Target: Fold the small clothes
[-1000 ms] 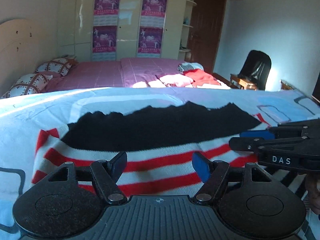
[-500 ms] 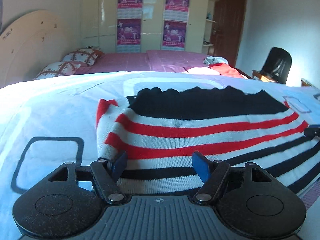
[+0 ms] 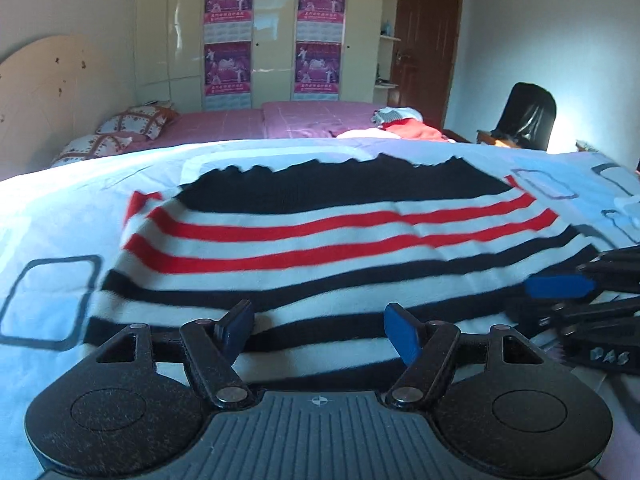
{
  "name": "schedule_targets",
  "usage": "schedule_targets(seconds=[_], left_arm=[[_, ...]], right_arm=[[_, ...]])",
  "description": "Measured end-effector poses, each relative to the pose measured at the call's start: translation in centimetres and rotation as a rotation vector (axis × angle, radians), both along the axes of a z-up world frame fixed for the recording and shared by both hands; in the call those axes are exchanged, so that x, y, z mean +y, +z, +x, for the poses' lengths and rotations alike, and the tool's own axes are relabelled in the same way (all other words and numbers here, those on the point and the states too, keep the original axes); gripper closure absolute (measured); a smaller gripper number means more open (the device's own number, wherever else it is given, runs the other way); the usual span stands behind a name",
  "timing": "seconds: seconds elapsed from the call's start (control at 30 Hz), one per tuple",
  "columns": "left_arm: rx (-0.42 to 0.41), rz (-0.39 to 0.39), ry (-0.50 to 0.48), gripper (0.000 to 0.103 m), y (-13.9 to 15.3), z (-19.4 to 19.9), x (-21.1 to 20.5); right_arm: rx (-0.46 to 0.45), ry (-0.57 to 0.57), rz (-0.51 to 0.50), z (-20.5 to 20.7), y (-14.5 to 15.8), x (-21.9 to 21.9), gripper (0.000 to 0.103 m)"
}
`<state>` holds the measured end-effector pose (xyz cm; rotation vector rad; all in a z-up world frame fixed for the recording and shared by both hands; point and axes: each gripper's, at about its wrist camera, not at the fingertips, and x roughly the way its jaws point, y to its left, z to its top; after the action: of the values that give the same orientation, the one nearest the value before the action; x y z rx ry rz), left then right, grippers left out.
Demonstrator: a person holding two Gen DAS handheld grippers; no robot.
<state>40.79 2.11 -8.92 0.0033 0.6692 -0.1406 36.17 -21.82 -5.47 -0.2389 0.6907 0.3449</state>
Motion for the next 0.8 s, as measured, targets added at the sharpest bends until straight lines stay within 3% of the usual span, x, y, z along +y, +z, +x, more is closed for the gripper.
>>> schedule_targets(seconds=[0.2,0.4,0.8], left_arm=[[0.008,-0.044,0.072,0.032,-0.4,-1.1,4.1],[0.016,-0.021,0.093,0.032,-0.5,-1.5,4.9],[0.032,-0.006,0.103,0.032,-0.6,-1.5,5.7]], right_arm=[[-0.001,-0.083,-0.052,-0.9,-0.2,-4.4,0.074],[0.020,-0.159,-0.070,-1.1,-0.4,-7.4,0.074],[0.036,-0.203,-0.081,-0.9,-0.4,-9.1,0.073]])
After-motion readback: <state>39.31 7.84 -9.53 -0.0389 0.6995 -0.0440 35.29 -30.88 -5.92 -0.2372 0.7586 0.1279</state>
